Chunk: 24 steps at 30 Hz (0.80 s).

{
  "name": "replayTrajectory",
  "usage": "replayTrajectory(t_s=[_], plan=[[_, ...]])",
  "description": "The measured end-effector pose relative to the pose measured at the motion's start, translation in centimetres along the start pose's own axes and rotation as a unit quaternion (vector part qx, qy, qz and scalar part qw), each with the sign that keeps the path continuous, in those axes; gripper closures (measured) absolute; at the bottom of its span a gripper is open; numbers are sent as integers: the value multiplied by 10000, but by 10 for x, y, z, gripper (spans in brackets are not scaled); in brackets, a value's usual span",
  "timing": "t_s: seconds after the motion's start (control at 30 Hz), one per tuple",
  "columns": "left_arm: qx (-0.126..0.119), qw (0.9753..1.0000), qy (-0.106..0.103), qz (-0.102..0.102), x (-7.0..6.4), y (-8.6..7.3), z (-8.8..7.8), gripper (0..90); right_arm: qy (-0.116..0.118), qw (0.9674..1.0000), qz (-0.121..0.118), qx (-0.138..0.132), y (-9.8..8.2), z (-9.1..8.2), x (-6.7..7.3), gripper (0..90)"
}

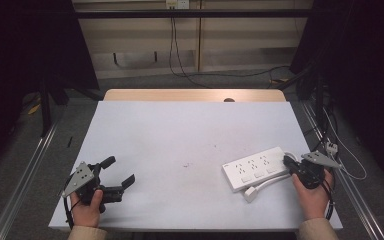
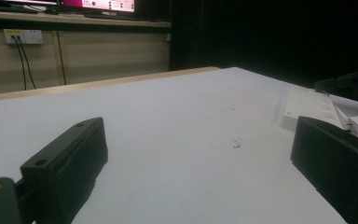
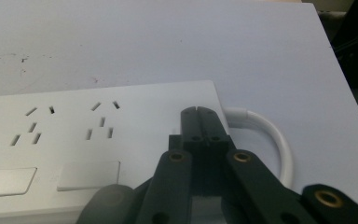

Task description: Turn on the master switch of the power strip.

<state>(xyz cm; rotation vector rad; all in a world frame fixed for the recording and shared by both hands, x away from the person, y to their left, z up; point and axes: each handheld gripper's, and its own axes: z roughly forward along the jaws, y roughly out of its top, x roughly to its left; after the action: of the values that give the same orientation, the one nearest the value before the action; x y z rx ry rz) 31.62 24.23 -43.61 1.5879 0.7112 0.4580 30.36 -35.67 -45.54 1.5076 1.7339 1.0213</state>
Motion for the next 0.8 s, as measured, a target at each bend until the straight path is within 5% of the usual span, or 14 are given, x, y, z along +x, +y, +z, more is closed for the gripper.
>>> replayTrajectory(t_s=[0.8], plan=[[-42,10000,1,9,-1,1,-1,35,-36,10000,7,-17,-1,0,1,900]])
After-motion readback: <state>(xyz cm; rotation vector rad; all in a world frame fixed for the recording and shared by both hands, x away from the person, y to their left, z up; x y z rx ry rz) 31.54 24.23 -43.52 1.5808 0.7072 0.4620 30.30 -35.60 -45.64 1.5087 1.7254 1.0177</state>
